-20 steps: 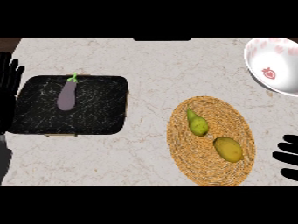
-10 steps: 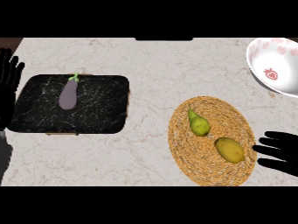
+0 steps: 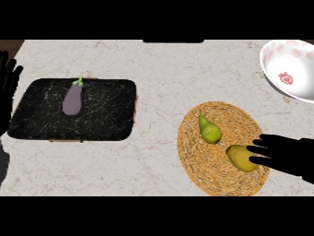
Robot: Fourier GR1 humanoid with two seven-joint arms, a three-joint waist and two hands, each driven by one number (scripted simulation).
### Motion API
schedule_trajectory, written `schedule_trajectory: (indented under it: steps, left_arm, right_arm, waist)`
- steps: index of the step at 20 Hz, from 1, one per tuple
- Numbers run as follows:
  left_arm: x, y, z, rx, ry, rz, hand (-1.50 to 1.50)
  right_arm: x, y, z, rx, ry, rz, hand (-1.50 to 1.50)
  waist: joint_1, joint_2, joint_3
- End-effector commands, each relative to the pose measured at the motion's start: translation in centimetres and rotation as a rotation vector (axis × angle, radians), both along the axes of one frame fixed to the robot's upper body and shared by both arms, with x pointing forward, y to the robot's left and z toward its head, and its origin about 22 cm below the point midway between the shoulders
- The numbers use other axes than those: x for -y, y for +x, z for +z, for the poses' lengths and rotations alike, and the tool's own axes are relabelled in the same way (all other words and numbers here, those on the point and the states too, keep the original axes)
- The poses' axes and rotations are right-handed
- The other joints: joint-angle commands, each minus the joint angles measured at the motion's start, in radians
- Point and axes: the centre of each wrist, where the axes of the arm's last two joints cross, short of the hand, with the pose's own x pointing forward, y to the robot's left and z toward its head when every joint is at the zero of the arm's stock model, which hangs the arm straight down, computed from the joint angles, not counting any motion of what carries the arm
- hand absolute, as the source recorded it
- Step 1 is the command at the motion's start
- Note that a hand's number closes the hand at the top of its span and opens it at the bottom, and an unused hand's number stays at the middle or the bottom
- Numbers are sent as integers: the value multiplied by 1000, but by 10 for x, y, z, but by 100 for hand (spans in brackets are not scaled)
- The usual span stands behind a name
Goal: Pick the lemon from the placemat and place it in the bowl
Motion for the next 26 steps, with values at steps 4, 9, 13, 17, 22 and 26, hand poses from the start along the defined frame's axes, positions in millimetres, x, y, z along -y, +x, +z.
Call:
schedule_trajectory:
  steps: [4,9,13,17,22,26]
  left_arm:
    - [-3,-2,21,3,8,7,0]
    - [16,-2,19,-2,-16,-23,0]
    - [-10,5,-5,-3,-6,8,0]
    - [9,-17,-17,-1,-4,9,0]
    - [-7,5,-1,-4,-12,-3,0]
    - [7,-1,0,5,10,8,0]
  right_arm:
    - [11,32,-19,-24,0,0,-150]
    - [1,25,-57,-59,36,43,-150]
    - [-23,40,-60,-26,67,78,-150]
    - [-24,22,-52,-22,8,75,-150]
    - [-24,29,-79,-33,6,70,-150]
    - [-35,46,-92,-52,-22,67,-150]
  waist:
    - [0,0,0]
    - [0,-1,0]
    - [-3,1,0]
    - [-5,-3,0]
    - [-6,-1,0]
    - [-1,0,0]
